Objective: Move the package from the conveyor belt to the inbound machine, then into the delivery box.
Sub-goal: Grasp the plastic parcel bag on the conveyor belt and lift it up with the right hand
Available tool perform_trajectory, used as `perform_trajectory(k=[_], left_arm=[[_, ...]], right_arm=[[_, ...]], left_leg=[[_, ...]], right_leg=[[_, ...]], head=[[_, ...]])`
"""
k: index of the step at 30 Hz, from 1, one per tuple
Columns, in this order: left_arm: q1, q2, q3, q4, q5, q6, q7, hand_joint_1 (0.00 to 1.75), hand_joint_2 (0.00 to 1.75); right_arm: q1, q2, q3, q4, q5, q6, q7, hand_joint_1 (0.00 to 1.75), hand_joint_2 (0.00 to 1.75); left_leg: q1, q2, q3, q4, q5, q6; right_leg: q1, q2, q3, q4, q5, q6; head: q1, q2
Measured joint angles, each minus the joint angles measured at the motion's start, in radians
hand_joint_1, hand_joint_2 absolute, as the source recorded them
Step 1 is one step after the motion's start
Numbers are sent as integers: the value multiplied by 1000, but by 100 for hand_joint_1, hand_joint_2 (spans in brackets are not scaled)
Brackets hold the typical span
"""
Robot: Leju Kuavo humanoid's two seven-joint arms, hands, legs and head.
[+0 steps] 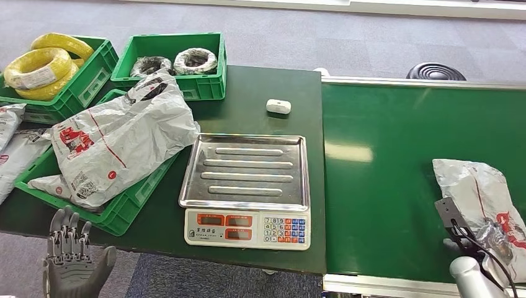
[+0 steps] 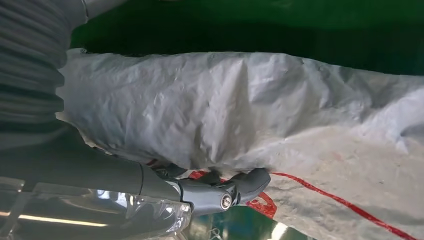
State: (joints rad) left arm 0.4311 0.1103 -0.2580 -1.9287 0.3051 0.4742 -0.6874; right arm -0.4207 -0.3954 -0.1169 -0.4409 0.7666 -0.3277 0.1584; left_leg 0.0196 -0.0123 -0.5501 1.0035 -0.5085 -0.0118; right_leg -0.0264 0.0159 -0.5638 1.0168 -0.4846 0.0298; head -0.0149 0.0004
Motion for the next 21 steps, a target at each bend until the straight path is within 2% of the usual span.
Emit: perform_trajectory(k=[1, 2, 3, 8, 13, 17, 19, 21], left_arm=[[-2, 3, -4, 2, 1, 0, 0, 0, 175], [-5, 6, -6, 3, 2, -1, 0, 0, 175], [-7, 7, -8, 5, 2, -2, 0, 0, 175], [-26, 11, -10, 16, -6, -31, 10, 0, 175], [-42, 2, -8, 23, -40, -68, 30, 0, 175], [-47, -6, -5, 27, -48, -77, 35, 0, 175], [-47, -11, -2, 27, -54, -86, 37, 0, 175], [-49, -19, 2, 29, -62, -99, 38, 0, 175]], right_arm=[[-2, -3, -3, 10, 0, 0, 3, 134, 175], [-4, -5, -6, 18, 0, 1, 9, 170, 175], [-5, -7, -8, 25, 0, 2, 17, 174, 175], [-5, -20, -24, 40, 9, -7, 45, 175, 175], [-5, -18, -53, 39, 14, -87, -9, 175, 175], [-4, -14, -68, 37, 12, -105, -35, 175, 175], [-2, -8, -79, 26, -6, -130, -99, 175, 175], [1, 8, -93, -3, -47, -161, -212, 175, 175]], left_leg=[[0, 0, 0, 0, 0, 0], [0, 0, 1, 0, 0, 0], [0, 0, 1, 0, 0, 0], [0, -2, 1, 0, 0, 0], [0, -1, 1, 0, 0, 0], [0, -1, 0, 0, 0, 0], [0, -1, 0, 0, 0, 0], [0, -1, -1, 0, 0, 0]], right_leg=[[0, 0, 0, 0, 0, 0], [0, 0, 0, 0, 0, 0], [0, -1, 1, 0, 0, 0], [0, -3, 2, 0, 0, 0], [0, -2, 2, 0, 0, 0], [0, -2, 2, 0, 0, 0], [0, -2, 2, 0, 0, 0], [0, -2, 1, 0, 0, 0]], head=[[0, 0], [0, 0], [0, 0], [0, 0], [0, 0], [0, 0], [0, 0], [0, 0]])
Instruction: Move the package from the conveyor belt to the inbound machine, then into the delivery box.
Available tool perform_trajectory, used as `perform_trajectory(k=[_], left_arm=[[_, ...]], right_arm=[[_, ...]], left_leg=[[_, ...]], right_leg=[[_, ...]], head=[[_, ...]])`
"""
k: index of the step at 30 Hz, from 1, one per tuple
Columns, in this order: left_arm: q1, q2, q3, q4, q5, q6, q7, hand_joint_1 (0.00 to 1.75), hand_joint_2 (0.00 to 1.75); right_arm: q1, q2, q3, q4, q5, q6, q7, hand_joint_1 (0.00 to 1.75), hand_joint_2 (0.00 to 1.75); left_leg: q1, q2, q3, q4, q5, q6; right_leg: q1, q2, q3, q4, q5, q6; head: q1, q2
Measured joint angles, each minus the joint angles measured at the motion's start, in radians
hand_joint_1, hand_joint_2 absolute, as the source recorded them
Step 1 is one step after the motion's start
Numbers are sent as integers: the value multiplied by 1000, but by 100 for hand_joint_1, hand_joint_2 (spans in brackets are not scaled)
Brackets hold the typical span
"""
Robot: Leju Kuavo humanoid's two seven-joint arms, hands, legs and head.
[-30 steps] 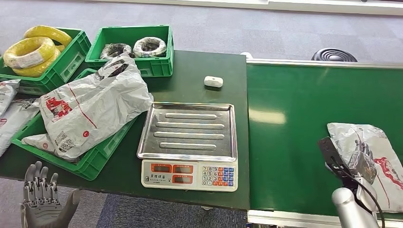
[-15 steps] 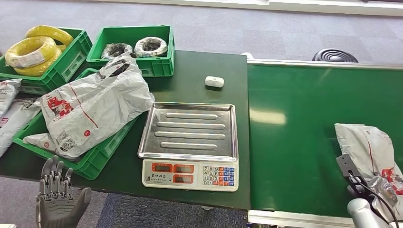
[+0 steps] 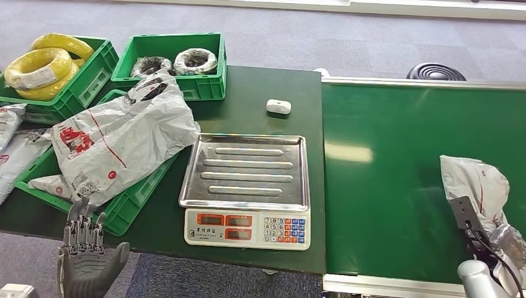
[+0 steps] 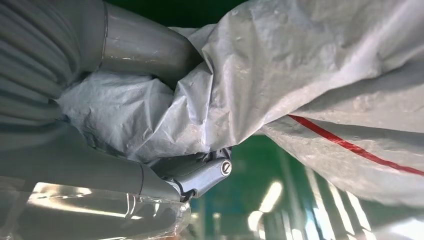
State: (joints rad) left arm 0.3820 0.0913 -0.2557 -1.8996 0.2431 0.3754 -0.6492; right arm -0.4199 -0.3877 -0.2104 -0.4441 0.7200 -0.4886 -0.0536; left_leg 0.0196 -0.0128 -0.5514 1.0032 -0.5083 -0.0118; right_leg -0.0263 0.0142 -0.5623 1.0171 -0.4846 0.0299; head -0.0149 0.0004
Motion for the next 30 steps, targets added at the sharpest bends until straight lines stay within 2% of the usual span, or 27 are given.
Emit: perform_trajectory(k=[2, 5, 8, 11, 14, 18, 21, 22, 25, 26, 30], left_arm=[[-5, -9, 6, 6, -8, -14, 0, 0, 175], [-21, -23, 16, 22, -16, -40, -3, 0, 175], [-42, -36, 30, 50, -24, -77, -10, 0, 175], [-72, -54, 50, 79, -48, -123, -12, 0, 175], [-100, -72, 69, 98, -68, -150, -4, 0, 175], [-111, -88, 91, 112, -79, -169, 2, 0, 175], [-128, -94, 106, 123, -89, -189, 2, 0, 175], [-137, -97, 111, 127, -95, -196, 2, 0, 175], [-159, -107, 132, 135, -111, -211, 8, 0, 175], [-161, -112, 142, 136, -119, -213, 11, 0, 175], [-153, -136, 192, 117, -171, -202, 17, 0, 175]], right_arm=[[4, 31, -10, -59, -72, -5, -142, 175, 175], [24, 108, 0, -228, -256, 91, -356, 175, 175], [49, 195, 76, -443, -356, 161, -462, 175, 175], [47, 266, 223, -626, -307, 145, -476, 175, 175], [27, 305, 376, -742, -237, 127, -461, 175, 175], [12, 324, 489, -826, -215, 119, -453, 175, 175], [-19, 335, 566, -842, -89, 196, -420, 175, 175], [-39, 344, 598, -838, -38, 245, -394, 162, 175], [-104, 383, 704, -796, 74, 394, -315, 31, 175], [-123, 397, 733, -771, 99, 420, -296, 0, 175], [-166, 431, 799, -668, 158, 439, -259, 0, 175]], left_leg=[[0, 1, 0, 0, 0, 0], [1, 1, 2, 0, 1, -1], [1, 1, 2, 0, 2, -2], [1, 2, 2, 0, 2, -2], [1, 1, 2, 0, 3, -3], [1, 0, 1, 0, 3, -2], [0, 1, 1, 0, 3, -2], [0, 2, 1, 0, 3, -2], [1, 1, 2, 0, 3, -3], [2, 1, 1, 0, 4, -3], [2, 0, 0, 0, 4, -4]], right_leg=[[0, 1, 0, 0, 0, 0], [1, 1, 0, 1, 0, 0], [1, 1, -1, 2, 0, 0], [1, 2, -2, 3, 0, -1], [1, 1, -2, 3, 0, -1], [0, 0, -1, 3, 0, -1], [0, 1, -2, 3, 1, -1], [0, 2, -2, 3, 1, -1], [1, 2, -3, 3, 1, -2], [1, 2, -3, 3, 1, -2], [2, 1, -3, 3, 1, -2]], head=[[0, 0], [0, 0], [0, 0], [0, 0], [0, 0], [1, 0], [1, 0], [0, 0], [0, 0], [0, 0], [0, 0]])
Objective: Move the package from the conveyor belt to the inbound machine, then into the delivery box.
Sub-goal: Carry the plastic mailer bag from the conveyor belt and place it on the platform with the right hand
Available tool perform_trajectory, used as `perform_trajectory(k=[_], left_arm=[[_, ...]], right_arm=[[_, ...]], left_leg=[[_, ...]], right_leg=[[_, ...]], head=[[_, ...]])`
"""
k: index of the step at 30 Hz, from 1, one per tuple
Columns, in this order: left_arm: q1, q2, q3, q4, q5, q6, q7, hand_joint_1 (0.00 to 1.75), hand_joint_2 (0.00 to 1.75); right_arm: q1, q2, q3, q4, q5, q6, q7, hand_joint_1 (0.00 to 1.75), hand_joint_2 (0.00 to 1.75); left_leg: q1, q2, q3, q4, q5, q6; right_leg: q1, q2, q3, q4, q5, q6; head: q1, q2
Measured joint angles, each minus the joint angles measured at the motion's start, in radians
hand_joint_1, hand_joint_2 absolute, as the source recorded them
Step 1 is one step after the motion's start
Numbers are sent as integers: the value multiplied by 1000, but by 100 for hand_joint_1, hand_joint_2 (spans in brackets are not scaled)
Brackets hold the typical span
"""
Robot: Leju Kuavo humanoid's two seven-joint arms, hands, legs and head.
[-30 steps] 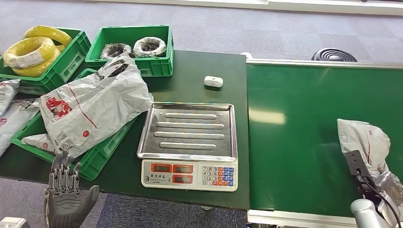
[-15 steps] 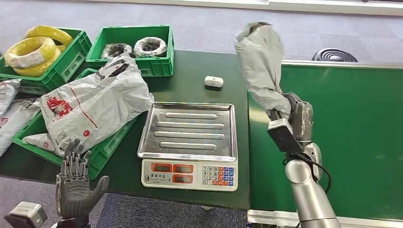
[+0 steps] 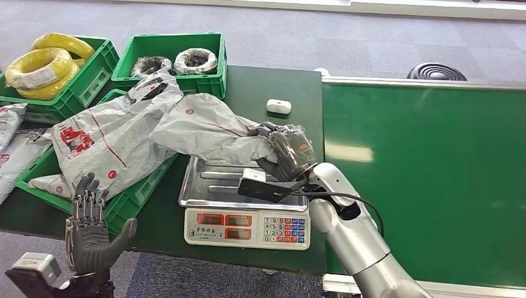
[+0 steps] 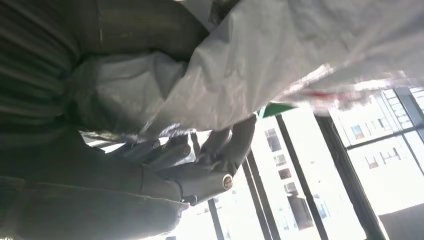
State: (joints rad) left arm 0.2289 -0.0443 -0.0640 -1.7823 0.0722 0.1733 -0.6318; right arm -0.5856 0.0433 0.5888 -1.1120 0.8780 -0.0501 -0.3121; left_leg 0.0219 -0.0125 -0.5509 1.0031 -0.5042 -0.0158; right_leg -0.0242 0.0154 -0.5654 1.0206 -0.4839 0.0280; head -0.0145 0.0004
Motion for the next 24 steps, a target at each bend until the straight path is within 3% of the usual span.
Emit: perform_trajectory(k=[8, 14, 19, 24], left_arm=[[-3, -25, 98, -98, -142, 15, 9, 0, 175], [-84, -8, 97, -120, -326, -13, 43, 0, 175], [-278, 42, -29, 19, -457, -188, 95, 0, 175], [-482, 57, -200, 255, -591, -256, 164, 0, 175]], right_arm=[[2, -6, 23, 56, 24, -1, -13, 0, 175], [21, -28, 24, 25, 15, -32, -56, 0, 175], [101, -61, -24, -111, -88, -202, -148, 0, 175], [190, -107, -85, -243, -251, -310, -245, 0, 175]], left_leg=[[-1, 0, -2, 0, 0, 0], [-1, 0, -1, 1, 0, 0], [-1, -5, -1, 1, 2, 1], [-2, -3, -1, 1, 2, 1]], right_leg=[[-1, 0, -2, -1, 0, 0], [-1, 0, -3, -1, 1, -1], [-1, -5, -1, -1, 1, -1], [-2, -3, -2, -1, 3, -1]], head=[[0, 0], [0, 0], [0, 0], [0, 0]])
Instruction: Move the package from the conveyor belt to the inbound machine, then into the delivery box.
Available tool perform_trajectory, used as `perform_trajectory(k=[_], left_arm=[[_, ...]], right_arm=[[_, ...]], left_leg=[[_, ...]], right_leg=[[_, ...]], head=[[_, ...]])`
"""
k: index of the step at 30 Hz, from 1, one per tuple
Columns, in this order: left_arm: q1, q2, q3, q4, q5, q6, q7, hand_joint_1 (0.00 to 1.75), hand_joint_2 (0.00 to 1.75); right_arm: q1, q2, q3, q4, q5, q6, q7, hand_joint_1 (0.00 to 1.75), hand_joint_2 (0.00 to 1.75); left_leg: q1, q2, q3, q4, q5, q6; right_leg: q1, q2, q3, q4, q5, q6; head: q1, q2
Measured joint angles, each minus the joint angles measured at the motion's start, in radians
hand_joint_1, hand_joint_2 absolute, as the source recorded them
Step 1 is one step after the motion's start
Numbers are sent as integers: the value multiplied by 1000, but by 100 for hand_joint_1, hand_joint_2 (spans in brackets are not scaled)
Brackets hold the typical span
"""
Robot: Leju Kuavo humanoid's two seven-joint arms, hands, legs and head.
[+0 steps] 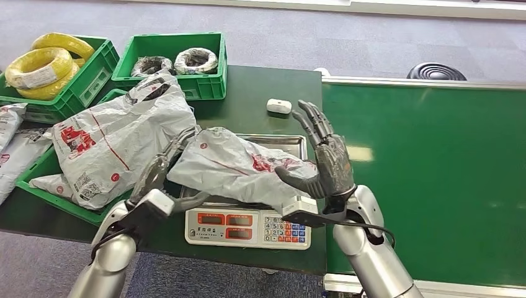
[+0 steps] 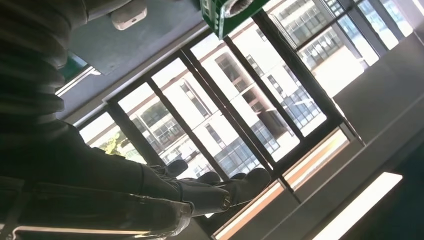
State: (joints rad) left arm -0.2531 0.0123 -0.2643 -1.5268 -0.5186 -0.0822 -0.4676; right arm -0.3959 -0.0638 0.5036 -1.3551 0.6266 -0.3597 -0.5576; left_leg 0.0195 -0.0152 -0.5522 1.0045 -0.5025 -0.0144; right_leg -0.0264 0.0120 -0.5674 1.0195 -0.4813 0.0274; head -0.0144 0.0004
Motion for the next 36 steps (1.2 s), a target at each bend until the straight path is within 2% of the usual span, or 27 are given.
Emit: perform_trajectory(k=[3, 9, 17, 20, 21, 24, 25, 27, 31, 36], left_arm=[[-98, -1, -85, 134, -50, -2, 32, 0, 175], [-215, -15, -190, 317, -122, -6, 83, 0, 175], [-281, -33, -253, 466, -132, -17, 88, 0, 175], [-297, -34, -266, 493, -129, -60, 89, 0, 175], [-304, -34, -273, 506, -129, -85, 91, 31, 175], [-327, -34, -299, 553, -140, -130, 100, 154, 175], [-336, -35, -307, 568, -148, -133, 104, 168, 175], [-353, -38, -321, 595, -161, -129, 110, 175, 175], [-377, -40, -329, 618, -164, -100, 114, 175, 175], [-382, -32, -314, 580, -185, -74, 139, 175, 175]], right_arm=[[24, -25, -24, -59, -62, -34, -25, 0, 175], [66, -48, -52, -153, -159, -107, -65, 0, 175], [99, -67, -58, -239, -179, -127, -66, 0, 175], [102, -73, -58, -250, -182, -133, -66, 0, 175], [102, -74, -58, -252, -183, -137, -66, 0, 175], [107, -79, -58, -262, -189, -149, -68, 0, 175], [109, -80, -59, -267, -191, -151, -70, 0, 175], [114, -80, -59, -277, -189, -154, -77, 0, 175], [127, -78, -60, -294, -166, -155, -79, 0, 175], [153, -68, -73, -309, -145, -150, -81, 0, 175]], left_leg=[[0, 2, 0, 0, 0, 0], [0, 3, -1, 0, 0, 0], [0, 4, -1, 0, 0, 0], [0, 4, -1, 0, 0, 0], [0, 4, -1, 0, 0, 0], [0, 4, -1, 0, 0, 0], [0, 4, -1, 0, 0, 0], [0, 4, -1, -1, 0, 0], [0, 4, -1, -1, 0, 0], [0, 4, -1, -1, 0, 0]], right_leg=[[0, 2, 0, 0, 0, 0], [0, 3, -2, 0, 0, 0], [0, 5, -2, 0, 0, 0], [0, 5, -2, 0, 0, 0], [0, 5, -2, 0, 0, 0], [0, 5, -2, 0, 0, 0], [0, 5, -2, 0, 0, 0], [0, 5, -2, 0, 0, 0], [0, 5, -2, 0, 0, 0], [0, 5, -2, 1, 0, 0]], head=[[0, 0], [0, 0], [0, 0], [0, 0], [0, 0], [0, 0], [0, 0], [0, 0], [0, 0], [0, 0]])
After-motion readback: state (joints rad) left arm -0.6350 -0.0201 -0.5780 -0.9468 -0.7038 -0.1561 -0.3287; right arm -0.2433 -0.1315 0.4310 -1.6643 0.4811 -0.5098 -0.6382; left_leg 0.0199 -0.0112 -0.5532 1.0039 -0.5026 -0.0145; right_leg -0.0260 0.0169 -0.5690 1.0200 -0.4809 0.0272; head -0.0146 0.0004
